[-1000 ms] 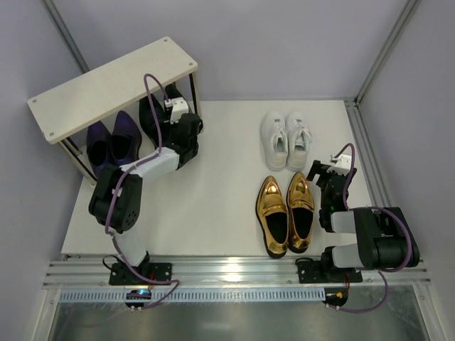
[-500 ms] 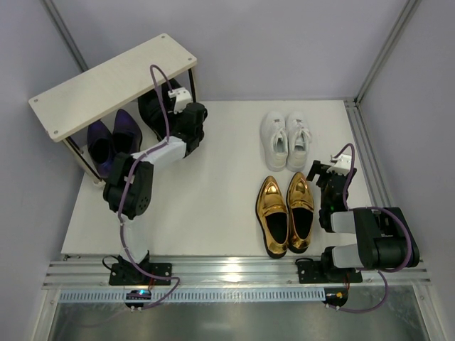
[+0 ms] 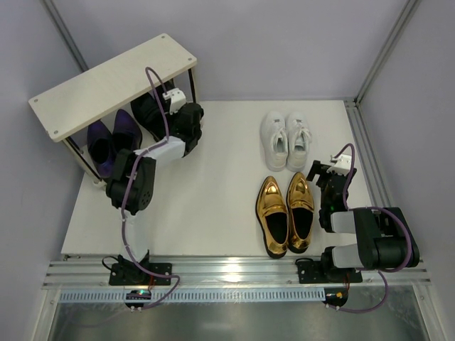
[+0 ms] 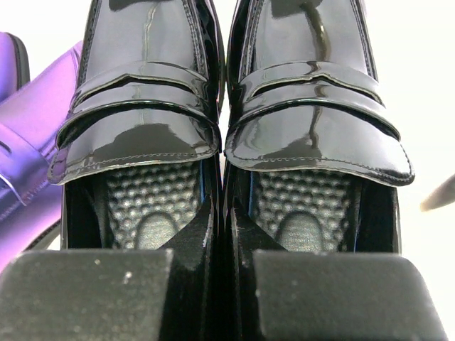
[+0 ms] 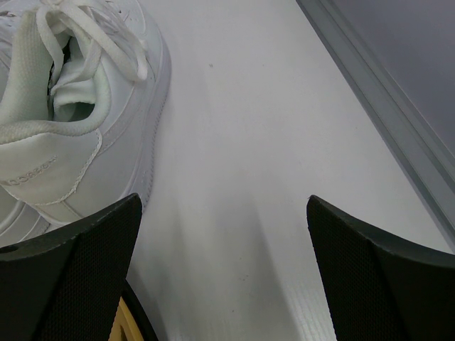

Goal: Place and organize the shoes onto the shoe shelf

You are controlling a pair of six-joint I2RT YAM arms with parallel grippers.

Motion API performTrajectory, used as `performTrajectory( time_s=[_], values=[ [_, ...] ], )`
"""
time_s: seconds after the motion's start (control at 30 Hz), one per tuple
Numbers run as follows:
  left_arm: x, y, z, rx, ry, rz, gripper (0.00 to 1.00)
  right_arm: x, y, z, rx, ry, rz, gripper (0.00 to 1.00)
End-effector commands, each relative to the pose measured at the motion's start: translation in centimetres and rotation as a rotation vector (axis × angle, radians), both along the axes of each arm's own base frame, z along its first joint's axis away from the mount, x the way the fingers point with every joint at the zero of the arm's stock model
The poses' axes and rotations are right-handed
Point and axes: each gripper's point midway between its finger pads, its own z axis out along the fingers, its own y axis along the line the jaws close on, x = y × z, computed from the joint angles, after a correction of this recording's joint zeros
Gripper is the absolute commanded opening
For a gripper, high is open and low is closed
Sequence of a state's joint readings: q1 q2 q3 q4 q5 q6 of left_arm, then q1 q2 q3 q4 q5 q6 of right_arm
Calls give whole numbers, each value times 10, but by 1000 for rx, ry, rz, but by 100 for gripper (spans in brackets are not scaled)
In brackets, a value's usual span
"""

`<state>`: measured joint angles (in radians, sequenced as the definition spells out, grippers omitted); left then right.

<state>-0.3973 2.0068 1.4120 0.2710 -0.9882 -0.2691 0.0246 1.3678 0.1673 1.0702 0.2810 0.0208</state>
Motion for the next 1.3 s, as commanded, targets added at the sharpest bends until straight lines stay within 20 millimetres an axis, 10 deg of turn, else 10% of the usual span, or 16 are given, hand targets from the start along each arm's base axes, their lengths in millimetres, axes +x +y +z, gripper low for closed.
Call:
performTrajectory(
  time_s=[0.0, 0.33, 0.43, 0.63, 1.03, 1.27],
  values=[
    [13, 11, 64, -116, -263, 101, 0, 10, 2, 27, 2, -102, 3, 97],
    [17, 11, 46, -118, -222, 82, 16, 10, 1, 27, 2, -102, 2, 97],
    [19, 7, 54, -116, -220, 44, 61, 9, 1, 27, 2, -99, 2, 97],
    [11, 9, 74, -109, -232, 25, 94, 10, 1, 27, 3, -103, 2, 97],
    [-48, -14, 105, -145, -167, -88, 100, 10, 2, 27, 2, -102, 3, 97],
    [-137, -52, 76, -349, 91, -306, 100, 10, 1, 28, 3, -104, 2, 97]
  ],
)
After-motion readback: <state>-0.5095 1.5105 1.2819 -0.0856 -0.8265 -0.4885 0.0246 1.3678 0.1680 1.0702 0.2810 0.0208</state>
